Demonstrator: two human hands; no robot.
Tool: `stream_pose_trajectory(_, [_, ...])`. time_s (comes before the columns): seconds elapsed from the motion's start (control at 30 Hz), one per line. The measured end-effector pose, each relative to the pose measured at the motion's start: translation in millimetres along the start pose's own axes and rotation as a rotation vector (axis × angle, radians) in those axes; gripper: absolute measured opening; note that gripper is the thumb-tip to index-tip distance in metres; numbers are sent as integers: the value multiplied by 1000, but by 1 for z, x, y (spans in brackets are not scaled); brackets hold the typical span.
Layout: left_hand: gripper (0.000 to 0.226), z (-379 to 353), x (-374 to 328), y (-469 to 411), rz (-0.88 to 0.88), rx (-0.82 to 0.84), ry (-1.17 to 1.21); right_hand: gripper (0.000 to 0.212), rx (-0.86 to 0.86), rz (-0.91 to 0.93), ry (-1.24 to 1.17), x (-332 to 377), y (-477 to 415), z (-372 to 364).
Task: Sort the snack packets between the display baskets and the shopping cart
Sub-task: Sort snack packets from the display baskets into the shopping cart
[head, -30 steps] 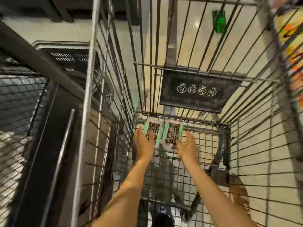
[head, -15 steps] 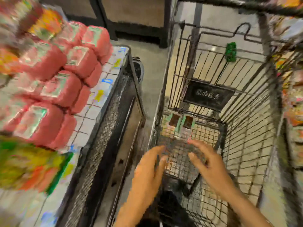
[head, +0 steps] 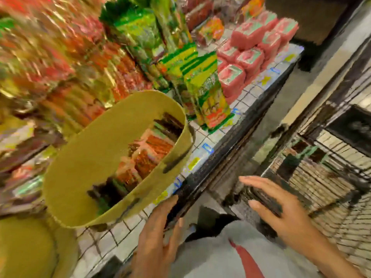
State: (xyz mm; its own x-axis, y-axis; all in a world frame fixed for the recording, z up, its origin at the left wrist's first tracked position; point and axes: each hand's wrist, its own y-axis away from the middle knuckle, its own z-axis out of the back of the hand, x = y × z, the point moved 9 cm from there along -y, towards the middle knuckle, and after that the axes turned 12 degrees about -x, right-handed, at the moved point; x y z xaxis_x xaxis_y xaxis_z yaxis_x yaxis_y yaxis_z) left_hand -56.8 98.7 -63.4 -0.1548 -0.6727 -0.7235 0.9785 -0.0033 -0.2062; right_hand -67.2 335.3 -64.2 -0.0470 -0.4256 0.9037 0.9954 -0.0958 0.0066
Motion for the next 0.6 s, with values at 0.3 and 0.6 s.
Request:
stream_pose_trajectory(0.3, [32,107,-16,-1,-19,-309,-63,23,252,476,-39,148,-53,-68])
stream_pose_trajectory(0.6, [42,170,46,-17,79,-668,-242,44,960,797,730,176,-91,-286])
